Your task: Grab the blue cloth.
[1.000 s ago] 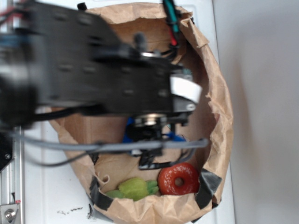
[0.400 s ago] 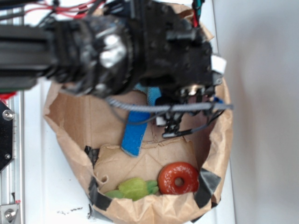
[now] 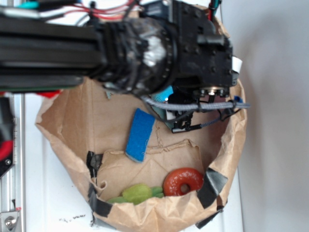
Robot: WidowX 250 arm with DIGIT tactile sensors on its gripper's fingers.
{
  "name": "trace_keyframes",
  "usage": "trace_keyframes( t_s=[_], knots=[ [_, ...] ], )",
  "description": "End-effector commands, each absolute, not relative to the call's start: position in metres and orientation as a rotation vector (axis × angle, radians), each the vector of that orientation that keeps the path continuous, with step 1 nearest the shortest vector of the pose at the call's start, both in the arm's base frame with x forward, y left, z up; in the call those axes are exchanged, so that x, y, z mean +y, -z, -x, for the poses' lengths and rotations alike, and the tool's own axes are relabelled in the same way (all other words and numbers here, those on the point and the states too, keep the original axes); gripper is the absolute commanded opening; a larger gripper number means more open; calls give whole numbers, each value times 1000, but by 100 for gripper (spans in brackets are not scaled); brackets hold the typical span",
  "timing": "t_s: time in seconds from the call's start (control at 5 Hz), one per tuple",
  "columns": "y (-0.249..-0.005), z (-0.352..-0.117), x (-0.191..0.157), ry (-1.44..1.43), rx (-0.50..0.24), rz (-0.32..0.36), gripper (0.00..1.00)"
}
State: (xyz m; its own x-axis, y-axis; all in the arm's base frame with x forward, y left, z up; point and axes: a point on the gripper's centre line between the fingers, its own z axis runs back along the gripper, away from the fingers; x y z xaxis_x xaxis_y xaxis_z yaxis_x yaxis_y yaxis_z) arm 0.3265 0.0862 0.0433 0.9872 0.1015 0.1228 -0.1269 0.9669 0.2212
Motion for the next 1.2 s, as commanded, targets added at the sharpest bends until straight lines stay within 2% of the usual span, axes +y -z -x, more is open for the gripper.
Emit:
trace_keyframes(
  t_s=[0.0,0.2,0.6,1.0],
  knots=[
    [-46,-335,79,-96,-133,-291,0],
    [-59,-332,74,-93,-158,-292,0],
    [-106,-321,59,-77,-235,-153,0],
    [-153,-308,35,-52,-261,-24,0]
  ],
)
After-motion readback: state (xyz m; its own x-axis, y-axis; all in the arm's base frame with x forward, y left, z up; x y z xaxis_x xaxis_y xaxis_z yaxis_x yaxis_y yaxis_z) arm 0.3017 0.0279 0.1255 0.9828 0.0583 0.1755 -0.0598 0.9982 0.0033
